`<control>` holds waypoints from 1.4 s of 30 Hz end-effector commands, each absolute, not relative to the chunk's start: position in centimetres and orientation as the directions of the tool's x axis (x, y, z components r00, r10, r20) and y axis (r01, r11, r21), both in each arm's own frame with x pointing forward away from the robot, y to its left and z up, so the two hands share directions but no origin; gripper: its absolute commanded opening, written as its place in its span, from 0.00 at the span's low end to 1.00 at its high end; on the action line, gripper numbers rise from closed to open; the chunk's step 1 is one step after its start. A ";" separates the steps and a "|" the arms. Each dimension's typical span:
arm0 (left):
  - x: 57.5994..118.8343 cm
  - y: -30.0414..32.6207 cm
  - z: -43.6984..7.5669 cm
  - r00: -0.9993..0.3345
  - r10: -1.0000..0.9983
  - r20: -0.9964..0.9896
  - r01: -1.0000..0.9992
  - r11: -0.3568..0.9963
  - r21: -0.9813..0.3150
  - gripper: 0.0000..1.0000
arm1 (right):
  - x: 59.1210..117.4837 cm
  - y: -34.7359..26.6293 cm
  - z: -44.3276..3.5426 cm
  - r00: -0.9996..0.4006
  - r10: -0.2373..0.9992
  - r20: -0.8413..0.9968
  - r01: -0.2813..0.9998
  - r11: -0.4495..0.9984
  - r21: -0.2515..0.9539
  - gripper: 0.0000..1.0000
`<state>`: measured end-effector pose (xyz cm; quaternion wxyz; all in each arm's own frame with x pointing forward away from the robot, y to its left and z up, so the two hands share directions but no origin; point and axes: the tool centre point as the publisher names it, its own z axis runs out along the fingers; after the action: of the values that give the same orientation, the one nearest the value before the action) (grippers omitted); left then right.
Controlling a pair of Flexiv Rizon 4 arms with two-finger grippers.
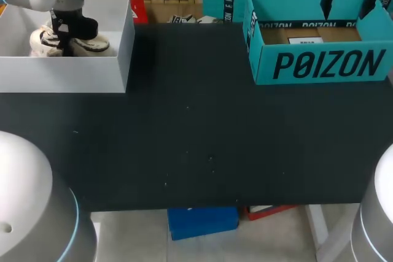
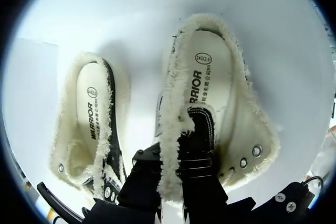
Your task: Take the shoe out of the shoebox, open the shoe tongue, remove and reinsert the insole, then place the shoe into the shoebox
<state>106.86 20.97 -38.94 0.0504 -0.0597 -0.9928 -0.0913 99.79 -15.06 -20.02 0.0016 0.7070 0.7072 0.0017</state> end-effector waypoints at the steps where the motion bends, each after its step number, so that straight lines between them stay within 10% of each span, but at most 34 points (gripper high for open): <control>1: 106.2 20.4 -36.6 -0.985 0.125 0.116 0.145 0.972 0.183 0.00 | 99.8 -15.0 -20.0 0.000 1.000 0.000 1.000 0.000 0.003 1.00; 42: 104.8 20.0 -18.9 -0.961 -0.009 0.277 0.053 0.975 0.217 0.00 | 99.8 -15.0 -20.0 0.000 1.000 0.000 1.000 0.000 0.003 1.00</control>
<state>104.92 20.05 -19.87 0.1399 -0.0108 -0.9839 -0.1108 99.79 -15.06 -20.02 0.0016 0.7070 0.7072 0.0017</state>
